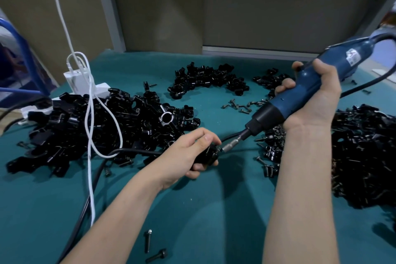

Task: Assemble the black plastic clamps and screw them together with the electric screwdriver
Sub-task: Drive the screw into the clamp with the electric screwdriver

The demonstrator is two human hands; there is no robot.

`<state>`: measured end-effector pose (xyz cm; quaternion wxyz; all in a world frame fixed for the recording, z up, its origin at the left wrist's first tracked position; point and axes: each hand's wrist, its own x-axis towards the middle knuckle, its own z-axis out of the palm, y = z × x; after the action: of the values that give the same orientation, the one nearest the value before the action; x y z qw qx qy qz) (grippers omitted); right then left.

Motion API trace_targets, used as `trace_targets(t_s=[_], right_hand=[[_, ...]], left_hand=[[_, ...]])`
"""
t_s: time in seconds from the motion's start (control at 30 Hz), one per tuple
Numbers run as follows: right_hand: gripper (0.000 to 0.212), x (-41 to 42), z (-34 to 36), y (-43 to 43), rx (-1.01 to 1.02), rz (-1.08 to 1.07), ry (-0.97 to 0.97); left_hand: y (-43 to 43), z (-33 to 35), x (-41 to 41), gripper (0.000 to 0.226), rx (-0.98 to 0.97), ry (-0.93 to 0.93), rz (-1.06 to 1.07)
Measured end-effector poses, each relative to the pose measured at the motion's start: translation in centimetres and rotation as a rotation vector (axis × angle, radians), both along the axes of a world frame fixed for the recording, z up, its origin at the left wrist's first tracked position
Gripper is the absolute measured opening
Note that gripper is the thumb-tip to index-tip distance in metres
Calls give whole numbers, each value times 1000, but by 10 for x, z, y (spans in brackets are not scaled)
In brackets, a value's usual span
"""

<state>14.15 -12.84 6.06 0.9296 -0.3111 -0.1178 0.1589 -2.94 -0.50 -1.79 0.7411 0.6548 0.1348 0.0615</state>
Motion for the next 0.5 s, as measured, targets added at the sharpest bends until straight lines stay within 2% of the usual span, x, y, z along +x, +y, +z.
trace_targets(t_s=[0.13, 0.3, 0.4, 0.5], right_hand=[[11, -3, 0, 2, -7, 42, -62], [32, -8, -1, 6, -34, 103, -115], [14, -9, -1, 8, -71, 128, -120], [12, -7, -4, 10, -135, 118, -107]], left_hand=[[1, -1, -1, 25, -25, 30, -75], [0, -6, 0, 20, -178, 117, -127], [3, -8, -2, 23, -305, 178, -217], [2, -13, -1, 26, -342, 200, -229]])
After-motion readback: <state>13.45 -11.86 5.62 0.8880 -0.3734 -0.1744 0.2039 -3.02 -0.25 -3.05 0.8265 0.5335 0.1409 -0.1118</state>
